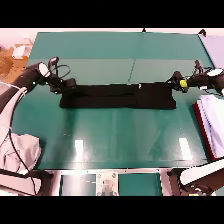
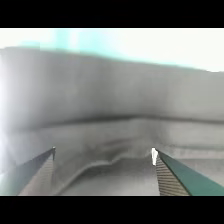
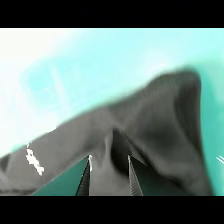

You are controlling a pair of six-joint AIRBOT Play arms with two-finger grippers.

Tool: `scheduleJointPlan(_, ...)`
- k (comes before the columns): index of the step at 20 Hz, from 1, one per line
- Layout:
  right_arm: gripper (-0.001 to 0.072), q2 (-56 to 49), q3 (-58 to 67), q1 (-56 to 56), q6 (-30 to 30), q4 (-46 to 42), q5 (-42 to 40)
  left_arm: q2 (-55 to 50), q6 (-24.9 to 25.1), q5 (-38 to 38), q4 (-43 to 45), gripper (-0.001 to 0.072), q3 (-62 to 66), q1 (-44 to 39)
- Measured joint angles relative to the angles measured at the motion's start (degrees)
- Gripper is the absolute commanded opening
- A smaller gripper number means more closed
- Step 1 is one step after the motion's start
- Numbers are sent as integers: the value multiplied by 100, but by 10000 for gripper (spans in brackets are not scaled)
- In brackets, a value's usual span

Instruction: Fold the shirts.

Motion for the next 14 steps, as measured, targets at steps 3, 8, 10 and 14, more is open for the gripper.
scheduleJointPlan(3, 589, -146, 446, -323, -282, -208, 459, -46, -48, -433, 85, 710, 555, 313)
scheduleJointPlan(8, 649, -420, 688, -870, -1001, -520, 1449, -68, -188, -1244, -9, 709, 1128, 647)
scheduleJointPlan(10, 649, -654, 713, -960, -1285, -496, 1864, -68, -197, -1447, -129, 709, 1207, 695)
scheduleJointPlan(14, 647, -1176, 748, -922, -1803, 240, 2444, -70, -144, -1622, -608, 709, 1272, 708)
